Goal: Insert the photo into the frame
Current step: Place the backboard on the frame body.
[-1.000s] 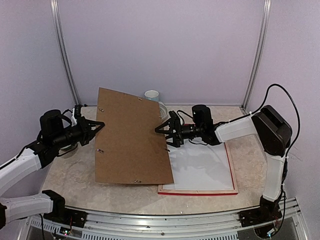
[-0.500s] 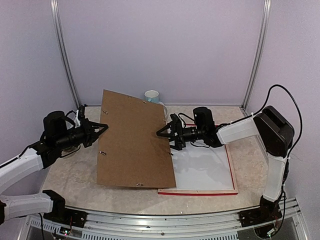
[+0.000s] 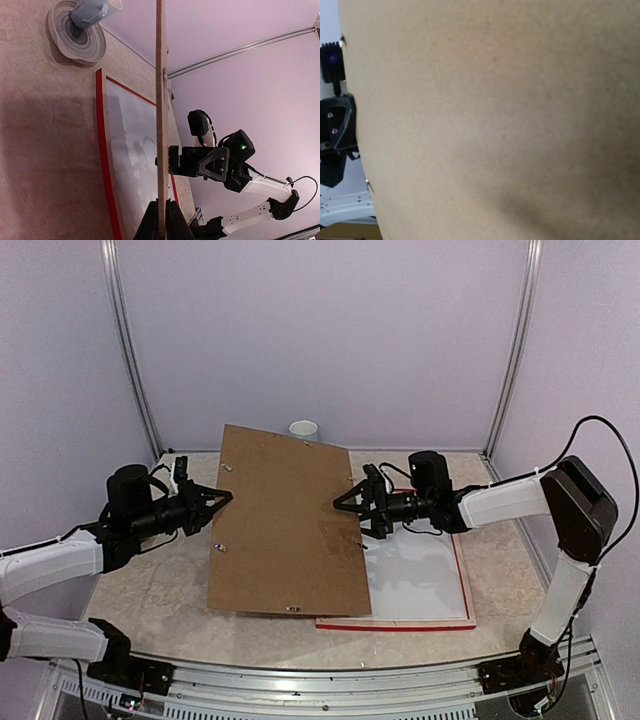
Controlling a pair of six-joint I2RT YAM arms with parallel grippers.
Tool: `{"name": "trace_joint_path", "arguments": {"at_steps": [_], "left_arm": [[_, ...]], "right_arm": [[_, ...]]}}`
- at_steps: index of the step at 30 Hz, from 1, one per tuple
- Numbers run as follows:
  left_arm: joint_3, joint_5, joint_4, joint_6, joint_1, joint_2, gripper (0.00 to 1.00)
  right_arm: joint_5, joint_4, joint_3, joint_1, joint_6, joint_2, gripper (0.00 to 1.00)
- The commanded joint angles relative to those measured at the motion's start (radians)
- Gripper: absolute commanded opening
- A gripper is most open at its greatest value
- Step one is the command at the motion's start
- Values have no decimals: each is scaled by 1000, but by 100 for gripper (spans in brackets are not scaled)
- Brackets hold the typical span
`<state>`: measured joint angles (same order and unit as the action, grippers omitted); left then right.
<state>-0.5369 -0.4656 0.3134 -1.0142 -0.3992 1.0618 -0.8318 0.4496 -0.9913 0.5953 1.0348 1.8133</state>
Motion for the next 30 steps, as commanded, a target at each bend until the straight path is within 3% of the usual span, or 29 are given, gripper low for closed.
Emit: {"name": "trace_joint_path", "arguments": {"at_steps": [1,14,30], "left_arm": [[18,-9,118,4,-17,47,7],[11,-35,288,-17,-72,255,15],[-50,-74,531,-77,-163,596,17]], "right_arm": [[19,-59,36,-23,-53,-76,99],[76,-178,110,-68,-117,-166,99],[151,-311,184,-120,-168,-245,99]]}}
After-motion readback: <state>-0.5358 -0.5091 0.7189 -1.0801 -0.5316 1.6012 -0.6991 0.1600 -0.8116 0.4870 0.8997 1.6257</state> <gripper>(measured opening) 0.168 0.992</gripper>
